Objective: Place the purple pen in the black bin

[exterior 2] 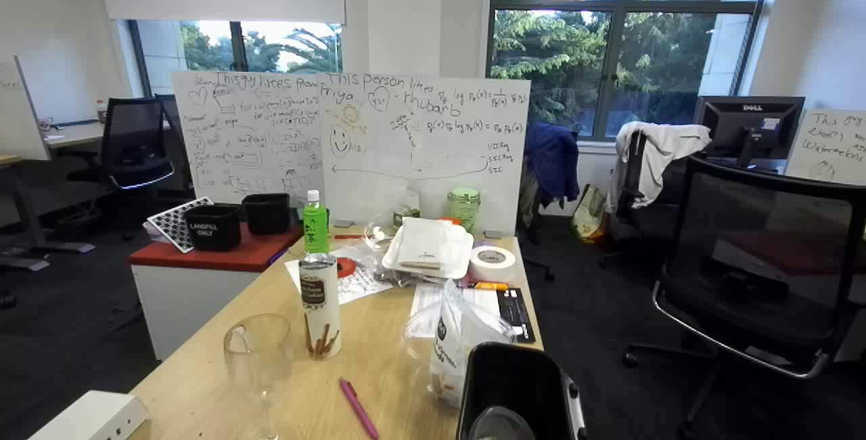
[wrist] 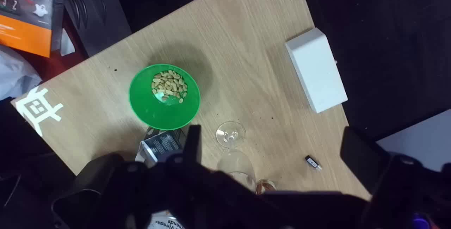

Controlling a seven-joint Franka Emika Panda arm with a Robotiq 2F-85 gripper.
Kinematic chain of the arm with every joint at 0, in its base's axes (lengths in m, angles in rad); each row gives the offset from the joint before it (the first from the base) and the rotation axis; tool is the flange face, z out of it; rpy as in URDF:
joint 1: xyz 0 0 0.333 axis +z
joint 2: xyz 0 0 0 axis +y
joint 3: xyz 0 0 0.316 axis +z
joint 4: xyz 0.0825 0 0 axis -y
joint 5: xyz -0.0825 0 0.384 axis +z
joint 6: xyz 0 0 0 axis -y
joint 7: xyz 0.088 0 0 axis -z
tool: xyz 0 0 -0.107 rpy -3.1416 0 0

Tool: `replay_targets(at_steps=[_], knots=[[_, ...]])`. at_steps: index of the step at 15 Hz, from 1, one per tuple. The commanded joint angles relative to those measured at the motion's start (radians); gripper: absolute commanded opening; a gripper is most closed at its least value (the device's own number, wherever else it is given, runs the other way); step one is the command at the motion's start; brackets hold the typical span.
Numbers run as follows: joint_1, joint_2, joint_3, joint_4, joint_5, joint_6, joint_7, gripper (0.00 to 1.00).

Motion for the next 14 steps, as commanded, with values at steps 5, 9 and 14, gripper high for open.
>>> replay_targets(at_steps=[5, 9, 14], knots=[[-0.003, 0.001, 0.002, 0.003, 0.001, -0.003, -0.002, 1.00], [0.000, 0.050, -0.004, 0.023, 0.066, -0.002, 0.045, 1.00], [-0.022, 0.195, 0.007, 0.080, 0.227, 0.073, 0.222, 1.00]])
